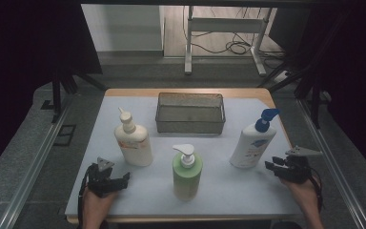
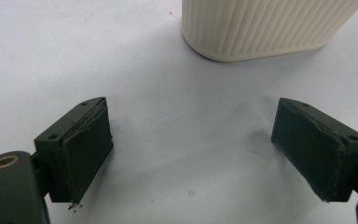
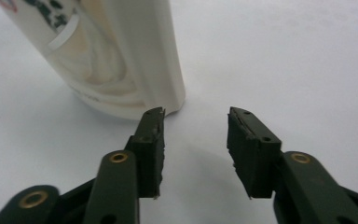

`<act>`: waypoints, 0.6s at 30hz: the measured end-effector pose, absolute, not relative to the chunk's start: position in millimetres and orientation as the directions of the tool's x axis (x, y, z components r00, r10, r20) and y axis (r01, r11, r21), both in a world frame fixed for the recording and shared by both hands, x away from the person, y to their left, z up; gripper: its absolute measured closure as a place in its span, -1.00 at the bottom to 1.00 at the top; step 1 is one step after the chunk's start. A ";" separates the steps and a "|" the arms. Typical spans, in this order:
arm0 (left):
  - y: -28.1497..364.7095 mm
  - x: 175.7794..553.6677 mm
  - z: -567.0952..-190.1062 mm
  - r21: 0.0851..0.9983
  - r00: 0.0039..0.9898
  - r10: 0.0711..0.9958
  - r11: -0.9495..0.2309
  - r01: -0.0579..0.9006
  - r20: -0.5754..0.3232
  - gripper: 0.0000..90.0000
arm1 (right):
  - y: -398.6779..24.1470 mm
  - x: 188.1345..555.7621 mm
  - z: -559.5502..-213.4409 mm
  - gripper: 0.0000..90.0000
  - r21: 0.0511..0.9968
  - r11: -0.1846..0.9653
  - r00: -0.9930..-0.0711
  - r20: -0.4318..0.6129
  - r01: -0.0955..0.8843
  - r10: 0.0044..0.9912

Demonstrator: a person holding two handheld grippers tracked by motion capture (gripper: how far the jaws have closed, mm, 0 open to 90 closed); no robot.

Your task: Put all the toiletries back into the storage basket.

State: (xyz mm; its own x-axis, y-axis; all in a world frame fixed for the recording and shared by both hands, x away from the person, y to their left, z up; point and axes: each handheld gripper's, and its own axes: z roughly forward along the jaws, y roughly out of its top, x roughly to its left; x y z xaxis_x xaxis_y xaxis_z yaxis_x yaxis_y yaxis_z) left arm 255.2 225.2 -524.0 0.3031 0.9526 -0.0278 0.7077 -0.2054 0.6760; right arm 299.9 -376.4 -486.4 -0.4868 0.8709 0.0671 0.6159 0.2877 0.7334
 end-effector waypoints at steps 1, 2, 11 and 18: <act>225.2 255.2 -524.0 0.676 0.303 0.953 -0.205 0.708 -0.028 -0.74 | -376.4 301.5 -486.4 0.32 0.732 0.286 -0.485 0.068 0.618 0.872; 225.2 255.2 -524.0 0.676 0.303 0.953 -0.205 0.708 -0.028 -0.74 | -376.5 303.2 -486.4 0.36 0.730 0.283 -0.484 0.074 0.622 0.872; 225.2 255.2 -524.0 0.676 0.303 0.953 -0.205 0.708 -0.028 -0.74 | -376.8 320.2 -490.4 0.76 0.722 0.267 -0.477 0.099 0.638 0.873; 225.2 255.2 -524.1 0.676 0.303 0.953 -0.205 0.708 -0.028 -0.74 | -373.0 334.5 -494.7 0.99 0.722 0.245 -0.482 0.138 0.647 0.865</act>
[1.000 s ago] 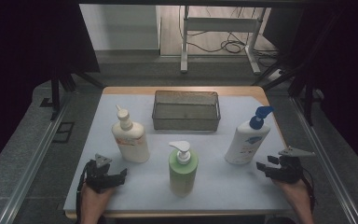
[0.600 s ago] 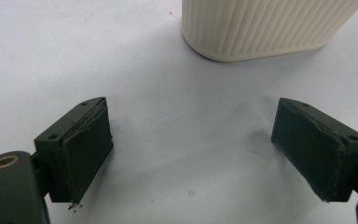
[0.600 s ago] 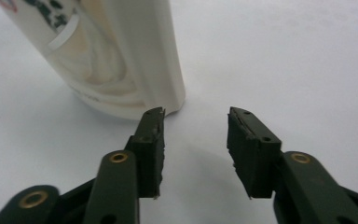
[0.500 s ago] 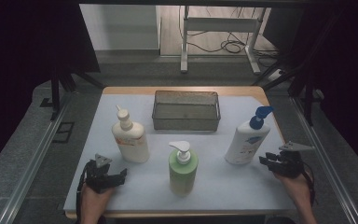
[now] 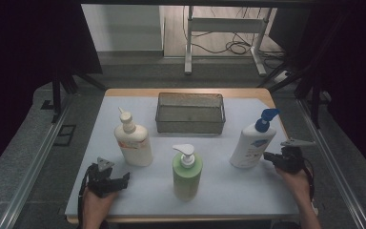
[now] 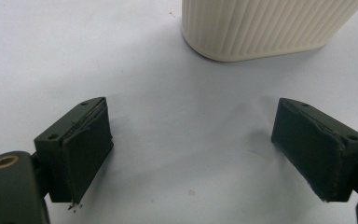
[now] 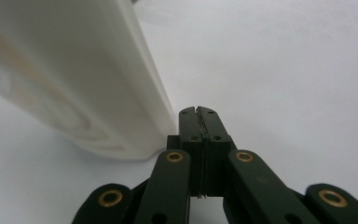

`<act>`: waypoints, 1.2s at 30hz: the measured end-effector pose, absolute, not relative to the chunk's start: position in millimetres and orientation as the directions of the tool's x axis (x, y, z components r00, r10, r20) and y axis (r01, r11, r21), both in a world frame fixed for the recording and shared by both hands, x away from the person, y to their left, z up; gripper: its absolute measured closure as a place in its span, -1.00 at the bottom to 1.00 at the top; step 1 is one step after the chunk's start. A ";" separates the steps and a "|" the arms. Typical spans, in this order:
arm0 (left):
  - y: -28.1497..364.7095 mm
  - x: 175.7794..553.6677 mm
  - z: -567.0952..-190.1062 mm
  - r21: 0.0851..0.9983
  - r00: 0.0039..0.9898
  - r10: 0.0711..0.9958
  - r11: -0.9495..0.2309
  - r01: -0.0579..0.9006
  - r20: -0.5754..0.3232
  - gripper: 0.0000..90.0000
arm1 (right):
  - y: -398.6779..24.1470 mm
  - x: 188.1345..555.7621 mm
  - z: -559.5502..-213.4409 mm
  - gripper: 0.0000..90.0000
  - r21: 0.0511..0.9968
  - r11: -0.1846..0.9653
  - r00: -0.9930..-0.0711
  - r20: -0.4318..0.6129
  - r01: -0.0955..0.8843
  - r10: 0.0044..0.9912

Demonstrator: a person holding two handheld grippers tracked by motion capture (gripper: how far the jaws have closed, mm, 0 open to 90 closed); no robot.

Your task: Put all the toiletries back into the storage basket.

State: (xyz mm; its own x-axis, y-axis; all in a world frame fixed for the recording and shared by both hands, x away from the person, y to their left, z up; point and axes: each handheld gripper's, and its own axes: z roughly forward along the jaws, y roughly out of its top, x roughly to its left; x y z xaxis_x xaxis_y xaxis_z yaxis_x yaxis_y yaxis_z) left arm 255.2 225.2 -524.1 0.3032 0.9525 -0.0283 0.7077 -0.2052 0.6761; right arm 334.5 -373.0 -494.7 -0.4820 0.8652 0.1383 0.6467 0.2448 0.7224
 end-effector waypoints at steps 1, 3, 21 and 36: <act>225.2 255.2 -524.0 0.676 0.303 0.952 -0.205 0.708 -0.028 -0.74 | -372.8 336.8 -495.2 0.99 0.722 0.241 -0.481 0.143 0.649 0.865; 225.3 255.2 -524.0 0.676 0.303 0.952 -0.206 0.708 -0.028 -0.74 | -372.1 341.8 -496.9 0.99 0.719 0.235 -0.480 0.153 0.653 0.864; 225.3 255.2 -524.0 0.676 0.304 0.952 -0.206 0.708 -0.028 -0.74 | -364.9 364.8 -513.9 0.99 0.697 0.231 -0.495 0.202 0.679 0.845; 225.2 255.2 -524.1 0.676 0.303 0.953 -0.205 0.708 -0.028 -0.74 | -359.9 358.2 -512.2 0.99 0.703 0.262 -0.524 0.183 0.661 0.832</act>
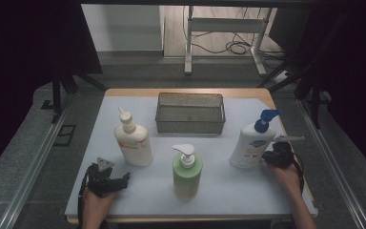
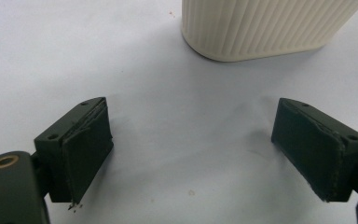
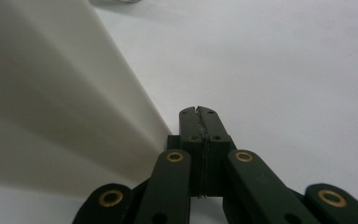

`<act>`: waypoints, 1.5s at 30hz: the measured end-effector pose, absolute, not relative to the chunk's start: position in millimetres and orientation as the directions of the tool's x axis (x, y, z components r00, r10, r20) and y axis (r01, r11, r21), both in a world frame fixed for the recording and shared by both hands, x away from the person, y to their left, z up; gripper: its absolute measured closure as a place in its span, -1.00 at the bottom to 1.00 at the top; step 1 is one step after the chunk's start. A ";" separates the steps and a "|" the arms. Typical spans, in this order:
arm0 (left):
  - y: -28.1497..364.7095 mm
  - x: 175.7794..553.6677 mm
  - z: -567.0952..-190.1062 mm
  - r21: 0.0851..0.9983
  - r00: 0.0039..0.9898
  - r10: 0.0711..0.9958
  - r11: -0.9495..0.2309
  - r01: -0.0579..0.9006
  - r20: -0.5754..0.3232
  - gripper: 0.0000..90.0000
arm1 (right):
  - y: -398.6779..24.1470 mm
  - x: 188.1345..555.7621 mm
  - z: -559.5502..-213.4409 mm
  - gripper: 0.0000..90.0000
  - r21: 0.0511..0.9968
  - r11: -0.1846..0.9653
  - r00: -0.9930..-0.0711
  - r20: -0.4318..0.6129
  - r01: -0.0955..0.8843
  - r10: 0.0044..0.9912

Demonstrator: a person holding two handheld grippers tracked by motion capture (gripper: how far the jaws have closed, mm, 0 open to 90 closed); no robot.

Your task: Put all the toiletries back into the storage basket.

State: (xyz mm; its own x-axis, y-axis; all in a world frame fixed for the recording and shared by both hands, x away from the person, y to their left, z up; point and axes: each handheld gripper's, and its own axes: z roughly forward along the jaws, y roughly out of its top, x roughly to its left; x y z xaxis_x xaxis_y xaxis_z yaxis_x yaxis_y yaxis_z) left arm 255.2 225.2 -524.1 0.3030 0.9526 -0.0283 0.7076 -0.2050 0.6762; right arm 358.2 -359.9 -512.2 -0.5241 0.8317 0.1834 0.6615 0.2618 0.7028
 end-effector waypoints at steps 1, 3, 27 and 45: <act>225.2 255.2 -524.1 0.676 0.303 0.953 -0.205 0.708 -0.028 -0.74 | -359.6 357.3 -511.9 0.99 0.703 0.265 -0.526 0.181 0.660 0.831; 225.2 255.2 -524.1 0.676 0.303 0.953 -0.205 0.708 -0.028 -0.74 | -359.5 355.8 -511.3 0.99 0.706 0.264 -0.528 0.180 0.657 0.830; 225.2 255.1 -524.0 0.676 0.303 0.952 -0.206 0.708 -0.027 -0.74 | -355.7 334.5 -509.2 0.97 0.710 0.289 -0.551 0.165 0.642 0.818; 225.2 255.2 -524.0 0.676 0.303 0.952 -0.206 0.708 -0.027 -0.74 | -354.5 318.3 -508.4 0.97 0.705 0.307 -0.564 0.159 0.639 0.810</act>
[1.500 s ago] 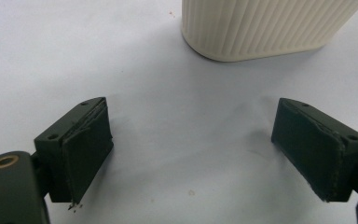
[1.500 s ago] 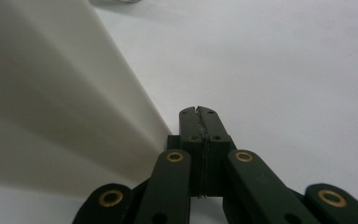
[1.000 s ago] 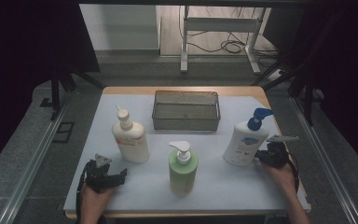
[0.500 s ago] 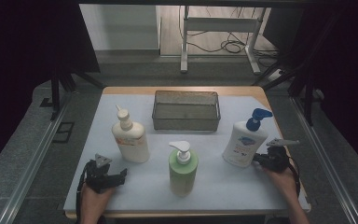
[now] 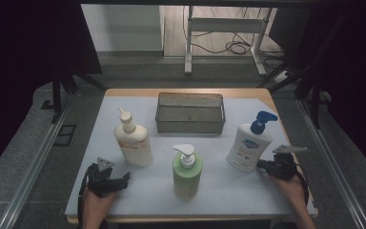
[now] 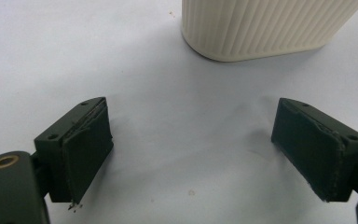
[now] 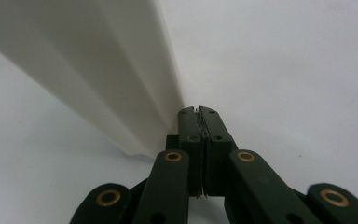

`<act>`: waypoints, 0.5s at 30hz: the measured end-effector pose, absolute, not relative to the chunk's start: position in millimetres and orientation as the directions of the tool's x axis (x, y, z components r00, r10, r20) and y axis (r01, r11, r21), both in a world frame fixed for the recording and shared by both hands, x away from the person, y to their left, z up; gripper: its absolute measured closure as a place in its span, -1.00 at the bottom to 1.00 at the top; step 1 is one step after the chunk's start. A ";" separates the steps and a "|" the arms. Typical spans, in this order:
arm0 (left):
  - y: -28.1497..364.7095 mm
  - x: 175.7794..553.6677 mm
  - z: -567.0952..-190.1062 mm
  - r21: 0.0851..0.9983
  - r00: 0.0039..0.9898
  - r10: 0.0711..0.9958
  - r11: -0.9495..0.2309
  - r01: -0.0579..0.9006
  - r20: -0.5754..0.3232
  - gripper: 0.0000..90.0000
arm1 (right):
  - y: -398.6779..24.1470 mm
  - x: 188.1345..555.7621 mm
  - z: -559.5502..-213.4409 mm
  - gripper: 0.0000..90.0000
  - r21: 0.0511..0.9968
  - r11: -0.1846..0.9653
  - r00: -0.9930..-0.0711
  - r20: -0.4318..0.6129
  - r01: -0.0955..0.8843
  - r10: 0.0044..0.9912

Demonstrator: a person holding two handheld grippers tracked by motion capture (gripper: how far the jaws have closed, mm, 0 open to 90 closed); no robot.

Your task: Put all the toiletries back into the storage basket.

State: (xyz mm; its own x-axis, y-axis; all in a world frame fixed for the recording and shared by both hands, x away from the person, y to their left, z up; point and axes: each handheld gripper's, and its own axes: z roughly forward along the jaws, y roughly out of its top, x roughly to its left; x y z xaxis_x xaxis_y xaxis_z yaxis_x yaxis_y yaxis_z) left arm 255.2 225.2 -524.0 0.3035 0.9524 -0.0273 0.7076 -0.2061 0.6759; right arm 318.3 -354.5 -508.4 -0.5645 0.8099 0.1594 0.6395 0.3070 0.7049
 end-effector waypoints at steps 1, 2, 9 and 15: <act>225.2 255.2 -524.1 0.676 0.303 0.952 -0.206 0.708 -0.027 -0.74 | -354.1 317.5 -508.3 0.97 0.704 0.312 -0.568 0.157 0.638 0.808; 225.2 255.2 -524.0 0.676 0.303 0.953 -0.206 0.708 -0.027 -0.74 | -353.6 316.7 -508.4 0.97 0.705 0.313 -0.569 0.156 0.637 0.807; 225.2 255.2 -524.0 0.676 0.303 0.953 -0.206 0.708 -0.028 -0.74 | -348.7 312.1 -508.7 0.97 0.702 0.327 -0.582 0.152 0.632 0.798; 225.2 255.2 -524.0 0.675 0.303 0.952 -0.206 0.708 -0.028 -0.74 | -342.4 311.2 -510.2 0.95 0.690 0.352 -0.590 0.135 0.633 0.796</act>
State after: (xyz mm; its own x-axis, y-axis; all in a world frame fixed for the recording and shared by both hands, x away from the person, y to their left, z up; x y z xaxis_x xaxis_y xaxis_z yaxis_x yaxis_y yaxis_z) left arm 255.2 225.2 -524.0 0.3034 0.9525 -0.0276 0.7081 -0.2060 0.6754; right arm 311.2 -342.4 -510.2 -0.5903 0.7958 0.1353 0.6325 0.3519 0.6900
